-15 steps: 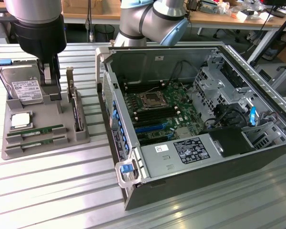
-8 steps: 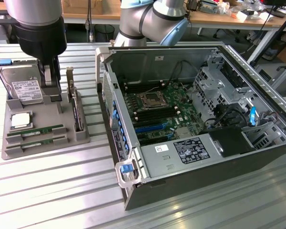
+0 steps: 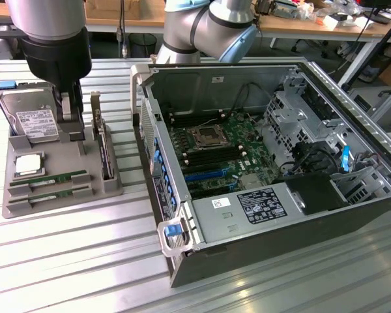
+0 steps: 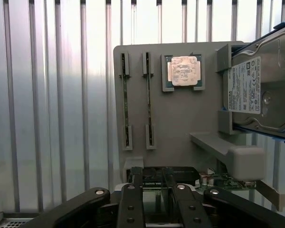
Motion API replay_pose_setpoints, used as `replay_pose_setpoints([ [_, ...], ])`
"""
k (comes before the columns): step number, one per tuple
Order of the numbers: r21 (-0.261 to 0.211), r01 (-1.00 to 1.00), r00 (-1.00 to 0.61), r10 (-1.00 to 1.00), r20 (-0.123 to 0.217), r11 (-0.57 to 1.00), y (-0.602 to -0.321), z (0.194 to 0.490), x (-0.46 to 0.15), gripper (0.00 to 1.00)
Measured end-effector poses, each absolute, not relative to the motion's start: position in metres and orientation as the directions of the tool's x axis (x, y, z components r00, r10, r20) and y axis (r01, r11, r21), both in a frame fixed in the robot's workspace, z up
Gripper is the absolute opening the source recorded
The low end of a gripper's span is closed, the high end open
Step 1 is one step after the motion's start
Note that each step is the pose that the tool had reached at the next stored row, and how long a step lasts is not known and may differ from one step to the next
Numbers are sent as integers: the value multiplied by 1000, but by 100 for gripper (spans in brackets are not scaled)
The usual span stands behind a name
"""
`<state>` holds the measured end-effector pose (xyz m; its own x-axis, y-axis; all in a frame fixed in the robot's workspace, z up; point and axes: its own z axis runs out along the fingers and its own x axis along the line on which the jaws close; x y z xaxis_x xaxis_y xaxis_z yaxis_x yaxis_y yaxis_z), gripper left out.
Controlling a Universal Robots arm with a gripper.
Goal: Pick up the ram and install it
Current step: 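Pick up the ram and move it above insertion slot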
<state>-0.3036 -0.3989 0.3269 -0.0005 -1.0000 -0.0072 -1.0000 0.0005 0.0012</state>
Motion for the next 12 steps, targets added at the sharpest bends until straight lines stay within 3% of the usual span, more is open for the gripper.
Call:
replay_pose_setpoints([
  [12, 1, -1000, -1, -1000, -7, 1, -399, 320, -304, 30],
])
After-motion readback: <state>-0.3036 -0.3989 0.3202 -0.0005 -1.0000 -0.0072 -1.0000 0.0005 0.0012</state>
